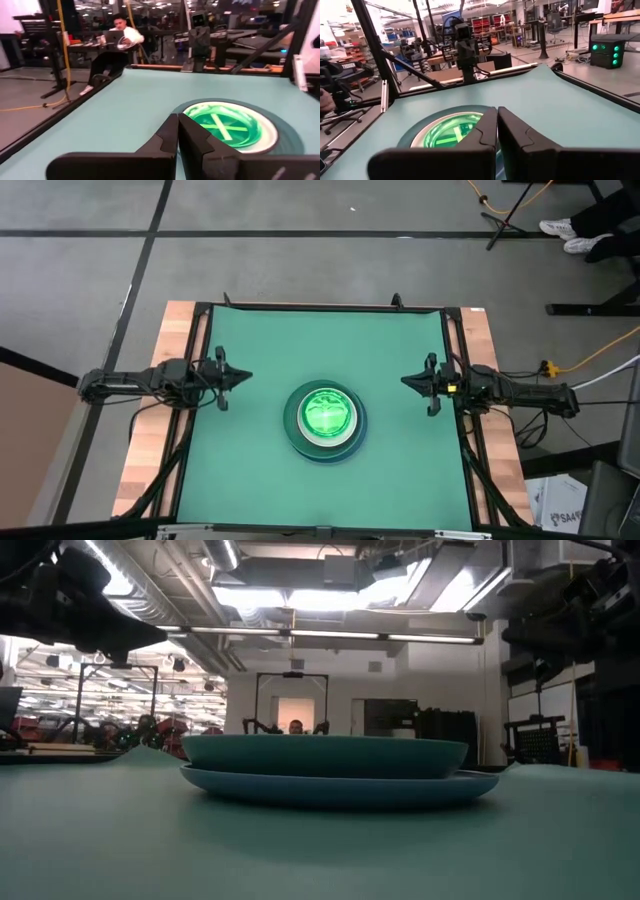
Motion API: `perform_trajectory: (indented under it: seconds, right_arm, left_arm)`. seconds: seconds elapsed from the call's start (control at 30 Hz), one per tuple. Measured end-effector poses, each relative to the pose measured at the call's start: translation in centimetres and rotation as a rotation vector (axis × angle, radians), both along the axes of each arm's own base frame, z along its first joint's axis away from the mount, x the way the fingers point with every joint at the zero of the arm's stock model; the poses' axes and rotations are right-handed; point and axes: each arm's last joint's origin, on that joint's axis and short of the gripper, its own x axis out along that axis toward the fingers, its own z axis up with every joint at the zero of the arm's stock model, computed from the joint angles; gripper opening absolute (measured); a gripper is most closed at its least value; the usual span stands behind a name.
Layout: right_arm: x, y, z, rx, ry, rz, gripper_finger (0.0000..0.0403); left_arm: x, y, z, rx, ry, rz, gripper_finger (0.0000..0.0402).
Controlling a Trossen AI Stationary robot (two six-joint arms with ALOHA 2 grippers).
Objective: Stack plastic plates
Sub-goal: Return to Home Position
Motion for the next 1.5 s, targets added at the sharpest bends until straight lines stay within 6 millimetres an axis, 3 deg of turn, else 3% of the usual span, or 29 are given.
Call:
perform_trajectory:
  seconds: [1.5]
  right_arm:
    - [0.06,0.01,-0.12,0.002,0.009,0.006,0.0010]
  left_arm:
    - [0.02,0.08,-0.02,0.000,0.005,0.028,0.0005]
